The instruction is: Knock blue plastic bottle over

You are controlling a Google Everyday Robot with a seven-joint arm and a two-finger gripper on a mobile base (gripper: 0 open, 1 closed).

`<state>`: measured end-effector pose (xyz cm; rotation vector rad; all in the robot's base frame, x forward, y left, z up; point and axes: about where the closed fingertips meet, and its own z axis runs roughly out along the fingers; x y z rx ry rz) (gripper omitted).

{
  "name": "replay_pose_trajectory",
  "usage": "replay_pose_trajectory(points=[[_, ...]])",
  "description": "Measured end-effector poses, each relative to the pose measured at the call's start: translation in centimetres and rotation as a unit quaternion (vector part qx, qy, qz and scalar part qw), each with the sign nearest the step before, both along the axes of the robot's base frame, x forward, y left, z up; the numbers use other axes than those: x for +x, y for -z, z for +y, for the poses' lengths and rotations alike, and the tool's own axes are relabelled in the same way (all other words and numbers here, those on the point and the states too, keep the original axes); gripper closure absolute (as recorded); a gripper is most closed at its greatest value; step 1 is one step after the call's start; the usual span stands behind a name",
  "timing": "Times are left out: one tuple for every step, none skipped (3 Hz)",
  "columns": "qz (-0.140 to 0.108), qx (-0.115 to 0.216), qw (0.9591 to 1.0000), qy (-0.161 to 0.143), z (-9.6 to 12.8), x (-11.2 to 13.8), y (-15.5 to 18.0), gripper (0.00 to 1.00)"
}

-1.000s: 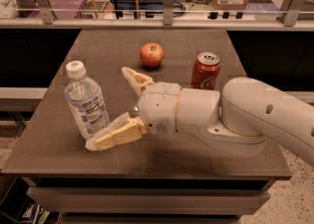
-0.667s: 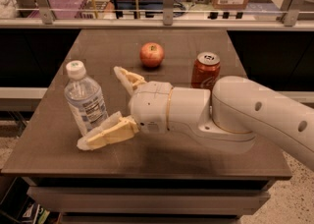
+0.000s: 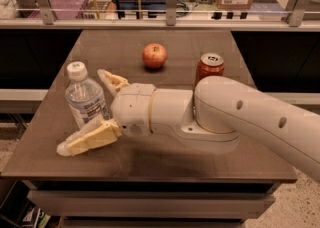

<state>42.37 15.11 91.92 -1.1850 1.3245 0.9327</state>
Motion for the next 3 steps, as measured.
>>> replay_pose_trajectory(points=[[-0.002, -0.001, 1.0000, -0.001, 0.15, -0.14, -0.14, 0.17], [-0.004, -0.002, 1.0000, -0.004, 0.40, -0.32, -0.27, 0.41], [-0.006, -0.003, 1.0000, -0.006, 0.62, -0.50, -0.41, 0.64]])
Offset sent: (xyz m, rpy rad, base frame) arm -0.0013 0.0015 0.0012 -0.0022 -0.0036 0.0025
